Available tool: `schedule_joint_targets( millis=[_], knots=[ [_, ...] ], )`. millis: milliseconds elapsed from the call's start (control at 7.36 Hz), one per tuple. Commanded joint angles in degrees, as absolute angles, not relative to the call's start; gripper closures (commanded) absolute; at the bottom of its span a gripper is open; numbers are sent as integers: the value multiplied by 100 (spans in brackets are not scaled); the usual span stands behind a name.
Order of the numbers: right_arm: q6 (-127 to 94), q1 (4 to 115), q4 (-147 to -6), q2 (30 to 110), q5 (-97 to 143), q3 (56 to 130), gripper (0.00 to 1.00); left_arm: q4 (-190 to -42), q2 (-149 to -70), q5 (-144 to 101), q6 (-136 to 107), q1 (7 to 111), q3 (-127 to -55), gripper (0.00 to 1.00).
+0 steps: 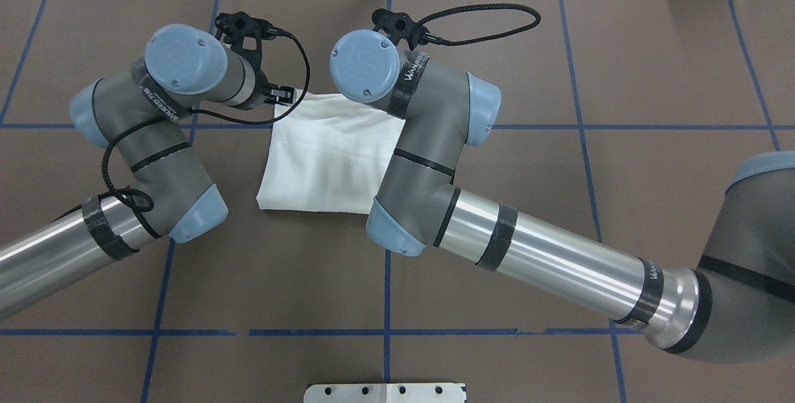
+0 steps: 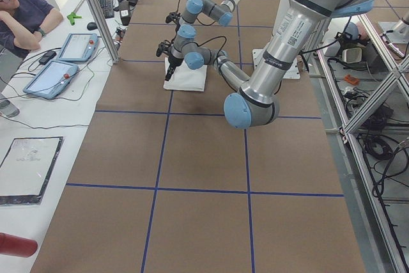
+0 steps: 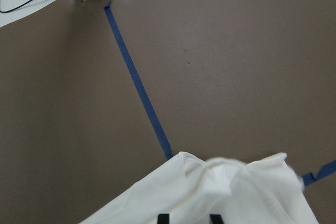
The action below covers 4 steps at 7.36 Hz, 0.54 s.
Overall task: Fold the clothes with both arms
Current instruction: 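Lay the folded edge down and release with both grippers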
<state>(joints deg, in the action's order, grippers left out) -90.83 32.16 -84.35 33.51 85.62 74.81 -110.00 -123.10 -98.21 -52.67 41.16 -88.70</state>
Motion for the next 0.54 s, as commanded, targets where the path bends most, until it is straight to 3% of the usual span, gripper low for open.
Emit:
schedule_joint_targets(
  millis=[0, 408],
  knots=[
    [-8842, 3261, -8411, 3497, 8691, 7689, 0, -10995, -12191, -9835, -5247, 3939, -8939, 0],
    [-8658, 3261, -8394, 3743, 8701, 7866, 0, -11065, -12313, -9826, -5729, 3604, -8667, 0]
  ],
)
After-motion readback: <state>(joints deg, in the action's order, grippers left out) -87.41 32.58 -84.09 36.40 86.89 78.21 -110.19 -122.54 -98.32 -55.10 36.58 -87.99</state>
